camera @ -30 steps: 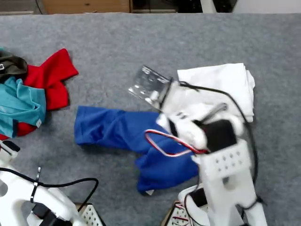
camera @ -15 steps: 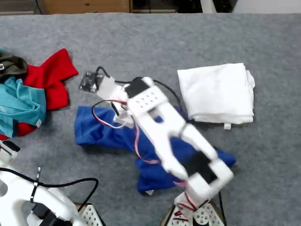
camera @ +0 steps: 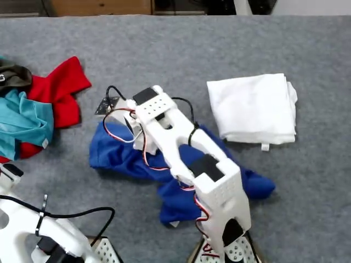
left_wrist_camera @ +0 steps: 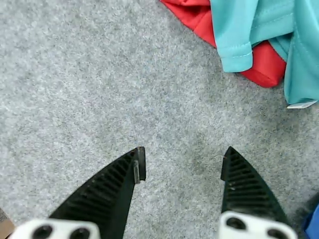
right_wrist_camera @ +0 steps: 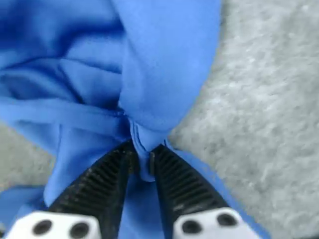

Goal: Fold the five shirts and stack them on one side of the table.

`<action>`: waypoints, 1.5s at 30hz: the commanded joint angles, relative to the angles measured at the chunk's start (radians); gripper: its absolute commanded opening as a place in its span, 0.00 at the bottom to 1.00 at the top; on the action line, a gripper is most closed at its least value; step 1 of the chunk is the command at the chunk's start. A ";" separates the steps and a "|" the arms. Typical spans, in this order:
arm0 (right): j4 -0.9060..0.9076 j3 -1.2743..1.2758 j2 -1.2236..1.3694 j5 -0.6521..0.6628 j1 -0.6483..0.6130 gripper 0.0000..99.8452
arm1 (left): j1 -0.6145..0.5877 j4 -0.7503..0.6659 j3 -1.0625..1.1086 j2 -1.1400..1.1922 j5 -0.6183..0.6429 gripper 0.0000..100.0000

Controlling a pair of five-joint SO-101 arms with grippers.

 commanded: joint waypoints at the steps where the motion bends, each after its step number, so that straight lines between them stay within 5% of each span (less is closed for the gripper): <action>1: 0.118 -0.047 -0.010 0.000 0.015 0.01 | -0.008 -0.006 -0.003 -0.010 -0.008 0.26; 10: 0.127 0.179 -0.205 0.002 0.205 0.01 | -0.008 -0.006 -0.003 -0.010 -0.008 0.26; 17: -0.020 0.576 -0.555 0.049 0.225 0.02 | 0.000 -0.044 0.055 -0.019 -0.008 0.26; 24: -0.034 0.656 -0.845 0.074 0.223 0.23 | -0.005 -0.043 0.051 -0.019 -0.009 0.26; 32: 0.044 0.395 -0.878 0.086 0.213 0.23 | -0.008 -0.038 0.051 -0.019 -0.009 0.26; 45: 0.133 -0.266 -0.208 -0.006 0.113 0.23 | -0.009 -0.035 0.051 -0.021 -0.009 0.26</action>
